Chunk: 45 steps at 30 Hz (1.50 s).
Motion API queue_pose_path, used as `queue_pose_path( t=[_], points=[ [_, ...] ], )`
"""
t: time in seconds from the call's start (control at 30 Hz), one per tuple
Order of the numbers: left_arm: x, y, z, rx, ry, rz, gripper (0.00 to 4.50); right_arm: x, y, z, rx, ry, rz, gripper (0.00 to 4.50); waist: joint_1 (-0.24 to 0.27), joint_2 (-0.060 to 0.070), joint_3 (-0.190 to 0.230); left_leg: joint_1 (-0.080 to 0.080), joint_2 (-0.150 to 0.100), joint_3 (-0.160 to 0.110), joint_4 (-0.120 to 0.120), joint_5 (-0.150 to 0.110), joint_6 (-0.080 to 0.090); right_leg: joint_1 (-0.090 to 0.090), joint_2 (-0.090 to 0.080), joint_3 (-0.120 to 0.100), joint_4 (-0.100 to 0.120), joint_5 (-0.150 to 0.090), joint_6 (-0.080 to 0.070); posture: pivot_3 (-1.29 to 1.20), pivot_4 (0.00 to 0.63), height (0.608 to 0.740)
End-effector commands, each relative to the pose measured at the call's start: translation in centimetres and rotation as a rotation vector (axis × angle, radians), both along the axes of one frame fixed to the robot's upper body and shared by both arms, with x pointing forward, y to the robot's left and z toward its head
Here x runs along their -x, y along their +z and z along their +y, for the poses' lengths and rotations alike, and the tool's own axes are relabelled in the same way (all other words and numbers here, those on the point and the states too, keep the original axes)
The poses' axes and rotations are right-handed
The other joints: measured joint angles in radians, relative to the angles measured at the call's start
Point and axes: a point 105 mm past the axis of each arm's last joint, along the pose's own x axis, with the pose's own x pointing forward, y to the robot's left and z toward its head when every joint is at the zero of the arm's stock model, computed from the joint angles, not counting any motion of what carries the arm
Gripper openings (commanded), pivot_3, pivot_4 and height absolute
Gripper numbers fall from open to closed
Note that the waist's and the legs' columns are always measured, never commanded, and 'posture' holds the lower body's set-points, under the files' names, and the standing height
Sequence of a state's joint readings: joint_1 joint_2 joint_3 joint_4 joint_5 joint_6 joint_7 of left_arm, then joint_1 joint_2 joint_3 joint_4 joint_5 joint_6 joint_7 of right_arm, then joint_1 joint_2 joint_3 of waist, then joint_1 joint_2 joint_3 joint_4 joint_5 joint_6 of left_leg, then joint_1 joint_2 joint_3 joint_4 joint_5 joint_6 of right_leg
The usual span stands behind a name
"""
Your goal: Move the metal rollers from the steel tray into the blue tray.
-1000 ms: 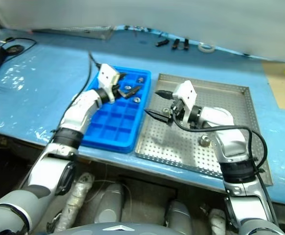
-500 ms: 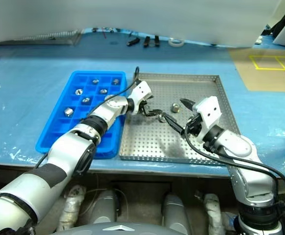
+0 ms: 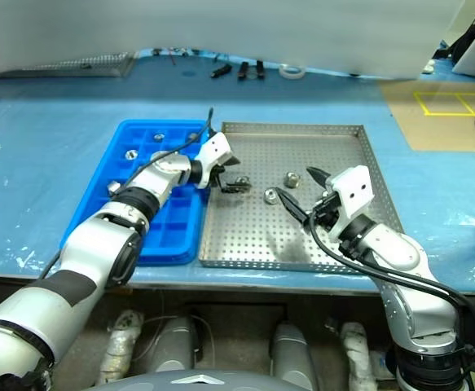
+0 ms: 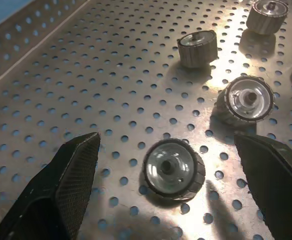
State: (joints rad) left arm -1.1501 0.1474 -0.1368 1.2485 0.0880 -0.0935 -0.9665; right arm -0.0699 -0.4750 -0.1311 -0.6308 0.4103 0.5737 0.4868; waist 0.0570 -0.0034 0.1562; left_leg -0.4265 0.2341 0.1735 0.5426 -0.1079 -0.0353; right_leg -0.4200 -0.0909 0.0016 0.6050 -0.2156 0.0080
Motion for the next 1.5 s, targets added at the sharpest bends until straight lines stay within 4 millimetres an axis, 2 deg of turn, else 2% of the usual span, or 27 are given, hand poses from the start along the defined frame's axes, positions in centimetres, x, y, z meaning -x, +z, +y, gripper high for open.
queue_pose_path(
  t=[0.03,0.3,0.57,0.67,0.8,0.83,0.9,0.93,1.03,1.13,1.23,1.4,1.5],
  points=[
    [-0.2,0.4,-0.5,-0.015,0.008,-0.019,4.48,0.3,0.9,0.5,0.003,0.03,-0.05,3.98,-0.003,0.0,0.0,0.0,0.0,0.0,0.0,0.0,0.0,0.0,0.0,0.0,0.0,0.0,0.0,-0.3,0.15,0.74],
    [-1.3,-1.1,0.9,-0.111,0.147,-0.026,4.48,0.4,0.6,0.2,0.008,0.01,-0.046,3.98,-0.014,0.0,0.0,0.002,0.001,0.001,0.0,0.0,0.0,0.0,0.0,0.001,0.0,0.0,0.0,-0.31,0.15,0.74],
    [-0.9,-2.1,0.7,-0.159,0.117,-0.047,4.48,0.4,0.4,-0.1,0.015,-0.016,-0.05,3.98,-0.018,0.0,0.0,0.004,0.001,0.002,-0.001,0.0,0.0,0.0,0.0,0.002,0.0,0.0,0.0,-0.33,0.15,0.74],
    [-0.5,-2.3,0.6,-0.154,0.084,-0.029,3.89,0.3,0.4,-0.3,0.015,-0.025,-0.053,3.98,-0.019,0.0,0.0,0.004,0.001,0.002,-0.001,0.0,0.0,0.0,0.0,0.002,0.0,0.0,0.0,-0.34,0.15,0.74],
    [-0.4,-3.9,1.9,-0.252,0.1,-0.033,2.56,0.2,0.2,-0.4,0.013,-0.041,-0.053,3.98,-0.021,0.0,0.0,0.004,0.001,0.002,-0.002,0.0,0.0,0.0,0.0,0.002,-0.001,0.0,0.0,-0.34,0.15,0.74],
    [-0.3,-4.1,2.0,-0.261,0.092,-0.03,2.56,0.2,0.1,-0.4,0.013,-0.042,-0.054,3.98,-0.022,0.0,0.0,0.004,0.001,0.002,-0.002,0.0,0.0,0.0,0.001,0.002,-0.001,0.0,0.0,-0.34,0.15,0.74],
    [0.0,-4.2,2.0,-0.25,0.071,-0.008,2.06,0.1,0.2,-0.4,0.013,-0.043,-0.056,3.98,-0.026,0.0,0.0,0.005,0.001,0.002,-0.002,0.0,0.0,0.0,0.001,0.003,-0.001,0.0,0.0,-0.34,0.15,0.74],
    [0.0,-4.2,2.1,-0.249,0.07,-0.006,1.91,0.1,0.2,-0.4,0.013,-0.043,-0.057,3.98,-0.028,0.0,0.0,0.006,0.001,0.002,-0.002,0.0,0.0,0.0,0.001,0.003,-0.001,0.0,0.0,-0.34,0.15,0.74],
    [-0.3,-4.1,2.5,-0.267,0.094,-0.02,1.88,0.0,0.2,-0.3,0.013,-0.041,-0.061,3.98,-0.034,0.0,0.0,0.006,0.001,0.002,-0.002,0.0,0.0,0.0,0.001,0.003,-0.001,0.0,0.001,-0.33,0.15,0.74],
    [0.4,-3.9,2.3,-0.225,0.017,0.02,1.88,-0.2,0.3,-0.2,0.014,-0.037,-0.067,3.98,-0.039,0.0,0.0,0.006,0.001,0.002,-0.002,0.0,0.0,0.0,0.001,0.003,-0.001,-0.001,0.001,-0.32,0.15,0.74],
    [0.2,-2.8,2.0,-0.163,0.025,0.012,1.88,-0.2,0.7,-0.1,0.014,-0.018,-0.075,3.98,-0.04,0.0,0.0,0.006,0.001,0.002,-0.003,0.0,0.0,0.0,0.001,0.003,-0.002,-0.001,0.001,-0.32,0.15,0.74],
    [0.7,1.6,1.0,0.062,-0.092,-0.045,1.88,-0.1,1.4,0.8,0.022,0.088,-0.068,3.98,-0.037,0.0,0.001,0.004,0.001,0.003,-0.005,0.0,0.0,-0.002,0.001,0.003,-0.002,-0.001,0.0,-0.26,0.15,0.74],
    [1.7,3.8,1.7,0.158,-0.151,-0.089,1.88,-0.5,1.7,1.3,0.036,0.154,-0.065,3.98,-0.031,-0.001,0.001,0.003,0.001,0.003,-0.007,0.0,0.0,-0.003,0.001,0.003,-0.003,-0.001,0.0,-0.19,0.15,0.74]
  ],
)
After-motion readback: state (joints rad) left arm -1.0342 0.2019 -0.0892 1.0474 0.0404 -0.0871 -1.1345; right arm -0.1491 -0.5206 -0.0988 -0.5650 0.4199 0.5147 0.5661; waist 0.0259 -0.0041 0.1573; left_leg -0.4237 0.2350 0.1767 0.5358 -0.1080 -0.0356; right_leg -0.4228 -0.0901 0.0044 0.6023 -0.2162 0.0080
